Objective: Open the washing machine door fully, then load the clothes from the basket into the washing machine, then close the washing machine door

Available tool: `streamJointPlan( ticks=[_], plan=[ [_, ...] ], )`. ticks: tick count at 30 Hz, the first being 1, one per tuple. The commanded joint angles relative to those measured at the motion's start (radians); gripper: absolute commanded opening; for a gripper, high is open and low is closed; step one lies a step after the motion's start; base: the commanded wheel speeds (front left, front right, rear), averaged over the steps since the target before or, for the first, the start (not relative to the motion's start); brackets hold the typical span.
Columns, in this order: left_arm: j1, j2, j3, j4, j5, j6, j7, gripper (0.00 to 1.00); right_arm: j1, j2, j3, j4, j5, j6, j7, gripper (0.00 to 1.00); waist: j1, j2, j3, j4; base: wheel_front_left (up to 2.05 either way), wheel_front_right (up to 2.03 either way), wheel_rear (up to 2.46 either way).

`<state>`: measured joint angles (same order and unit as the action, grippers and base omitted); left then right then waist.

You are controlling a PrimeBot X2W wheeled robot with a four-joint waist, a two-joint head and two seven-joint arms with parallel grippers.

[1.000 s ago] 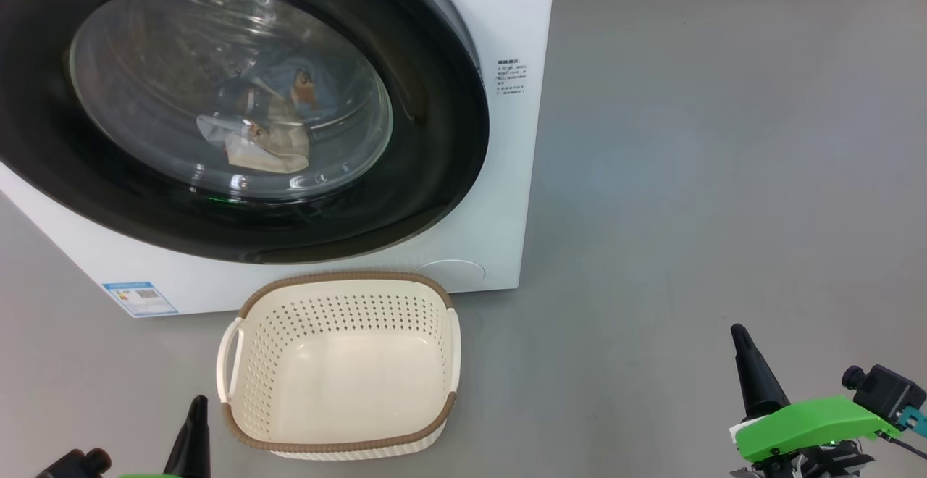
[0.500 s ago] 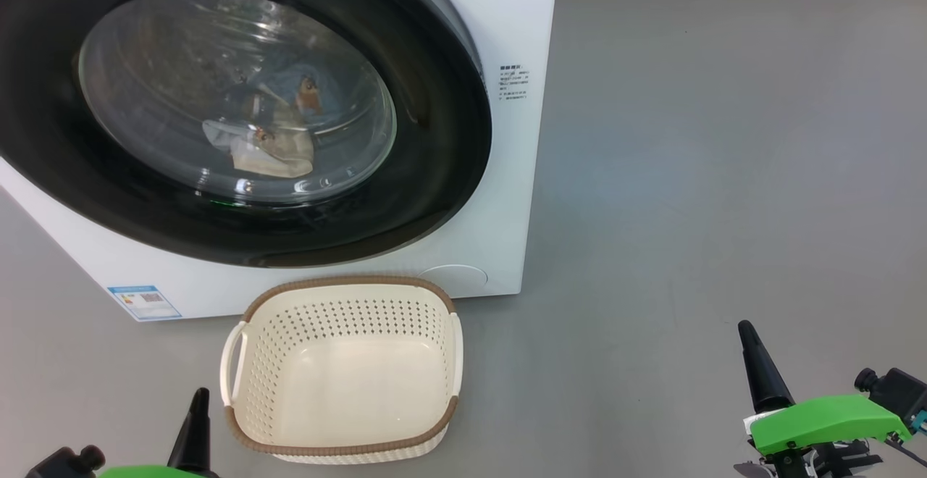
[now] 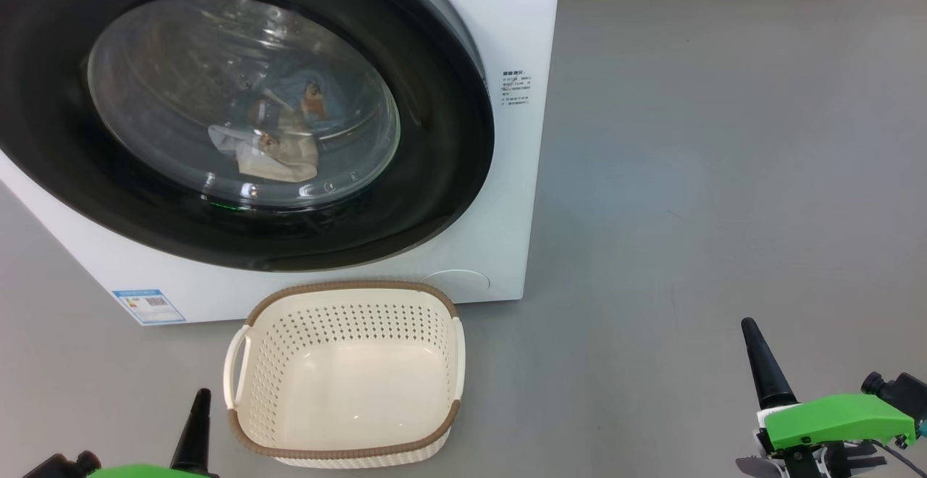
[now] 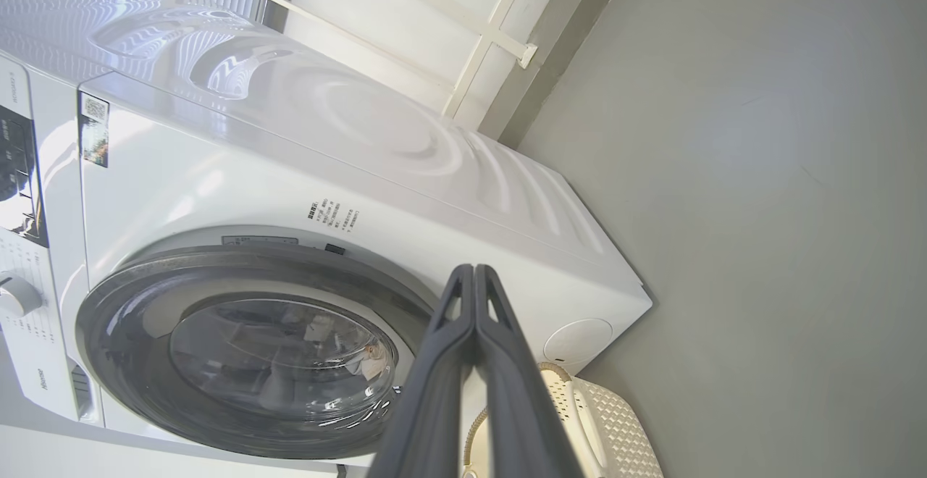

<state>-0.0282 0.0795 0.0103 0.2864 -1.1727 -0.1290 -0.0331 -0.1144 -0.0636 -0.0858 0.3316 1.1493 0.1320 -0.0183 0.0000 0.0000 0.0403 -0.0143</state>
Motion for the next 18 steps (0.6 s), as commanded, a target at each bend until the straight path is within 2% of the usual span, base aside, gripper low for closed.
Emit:
streamJointPlan(
  ticks=[1,18],
  plan=[
    [-0.049,0.013,0.030,-0.027,-0.032,-0.001,0.010,0.00,-0.005,-0.002,0.006,-0.033,0.035,-0.001,0.010,0.00,0.0000,0.0000,-0.001,0.001,0.00,0.00,0.00],
    [-0.062,0.003,0.050,-0.031,-0.197,-0.001,0.056,0.00,-0.003,0.003,-0.007,-0.052,0.200,-0.001,0.057,0.00,0.0000,0.0000,-0.016,0.006,0.00,0.00,0.00]
  ],
)
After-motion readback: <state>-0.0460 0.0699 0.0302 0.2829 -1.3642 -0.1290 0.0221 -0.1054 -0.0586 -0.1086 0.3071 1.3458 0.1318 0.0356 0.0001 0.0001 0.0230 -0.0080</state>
